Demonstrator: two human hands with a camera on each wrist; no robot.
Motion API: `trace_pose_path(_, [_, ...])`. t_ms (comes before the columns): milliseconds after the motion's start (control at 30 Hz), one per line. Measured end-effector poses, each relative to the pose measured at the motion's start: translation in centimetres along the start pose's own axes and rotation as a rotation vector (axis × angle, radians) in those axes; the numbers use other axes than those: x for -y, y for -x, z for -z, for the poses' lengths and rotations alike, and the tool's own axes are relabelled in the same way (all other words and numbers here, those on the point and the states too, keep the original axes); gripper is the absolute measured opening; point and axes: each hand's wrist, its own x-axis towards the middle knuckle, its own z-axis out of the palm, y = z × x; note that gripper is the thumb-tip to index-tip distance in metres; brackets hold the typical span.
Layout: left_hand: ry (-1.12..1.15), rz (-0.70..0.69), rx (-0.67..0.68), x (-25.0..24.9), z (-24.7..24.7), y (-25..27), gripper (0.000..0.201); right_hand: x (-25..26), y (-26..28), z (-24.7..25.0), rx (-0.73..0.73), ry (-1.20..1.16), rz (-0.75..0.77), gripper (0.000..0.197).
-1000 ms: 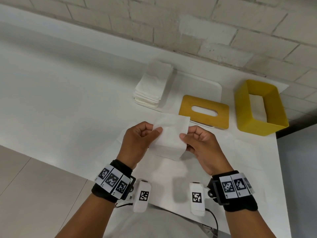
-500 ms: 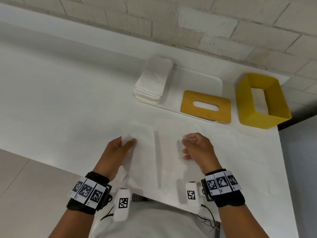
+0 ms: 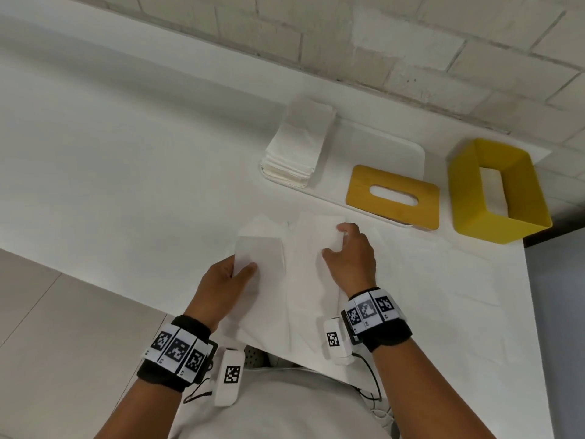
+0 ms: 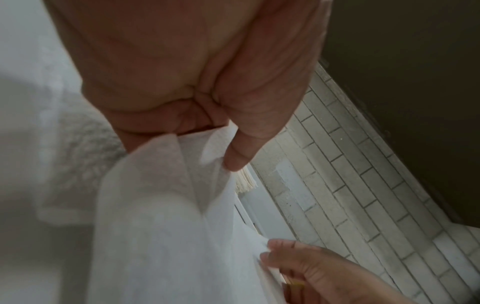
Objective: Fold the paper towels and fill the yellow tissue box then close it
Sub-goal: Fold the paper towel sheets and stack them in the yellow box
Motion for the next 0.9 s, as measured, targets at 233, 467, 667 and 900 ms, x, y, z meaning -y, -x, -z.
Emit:
trace_pose_path(233, [0.025,0.009,0.005,-0.4,0.1,0.5,0.028,0.5,0.0,0.5,0.032,-0.692,-0.155,0.061])
trace_pose_path(467, [0.124,-0.037,0.058,-2.6,0.8,0.4,0.049,4.7,3.0,6.5,0.365,-1.229,0.047,0.041])
trace_pose_path(667, [0.268,-0.041,0.207,-6.3,-0.7,0.3,0.037,5.3,4.5,6.4,0.333,-0.990,0.075,0.023])
trace_pose_path(900, [0.348,-0.095,0.317,-7.7,-3.0,0.6,0.039,3.3,5.3,4.3,0.084,-0.731,0.047,0.016])
